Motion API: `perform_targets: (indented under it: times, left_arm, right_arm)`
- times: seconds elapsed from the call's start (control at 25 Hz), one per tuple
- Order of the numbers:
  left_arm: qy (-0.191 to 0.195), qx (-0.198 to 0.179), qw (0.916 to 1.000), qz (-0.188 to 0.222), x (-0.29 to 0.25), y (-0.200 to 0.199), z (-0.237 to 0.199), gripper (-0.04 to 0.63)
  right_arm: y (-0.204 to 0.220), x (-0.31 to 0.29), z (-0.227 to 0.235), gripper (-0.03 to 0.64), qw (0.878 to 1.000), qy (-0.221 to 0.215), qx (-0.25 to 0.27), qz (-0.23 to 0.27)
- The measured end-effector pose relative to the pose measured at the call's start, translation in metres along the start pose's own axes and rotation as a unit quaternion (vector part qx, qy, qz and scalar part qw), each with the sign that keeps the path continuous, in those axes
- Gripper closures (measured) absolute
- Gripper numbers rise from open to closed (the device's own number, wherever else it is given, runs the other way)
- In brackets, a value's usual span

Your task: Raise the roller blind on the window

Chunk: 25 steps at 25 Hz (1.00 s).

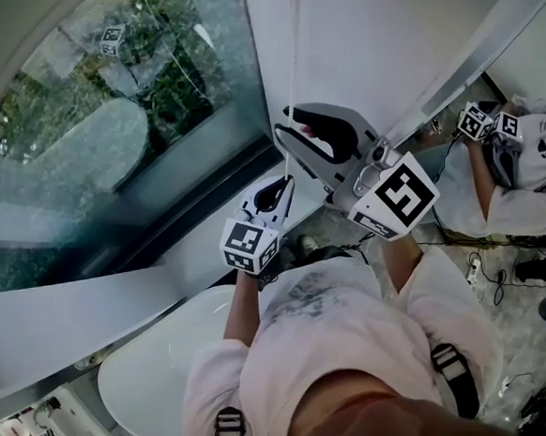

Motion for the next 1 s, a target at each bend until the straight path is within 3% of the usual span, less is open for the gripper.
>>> perform_targets:
  times: [0.36,0.72,1.0]
  left_arm:
    - [0.000,-0.004,1.0000,0.004,0.001,0.000,0.000,0.583]
    - [0.002,0.010,0.9992,-0.039,-0.006,0.048,-0.004,0.583]
    - [0.000,0.021,0.9985,-0.051,-0.010,0.072,-0.010,0.583]
  right_arm:
    - [-0.023,0.004,0.003,0.555,0.998,0.010,-0.037,0.041]
    - [0.025,0.005,-0.003,0.555,0.999,0.022,-0.040,0.007]
    - [0.048,0.008,-0.009,0.555,0.999,0.021,-0.043,-0.002]
Point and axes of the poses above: the fingertips, and each gripper's own axes: x backward along the fingers, z to its right, y out of its underside, the point moved 2 cm from there along x, backward along the fingers, and after that the axes turned 7 degrees about -y, right-handed, at the moved point
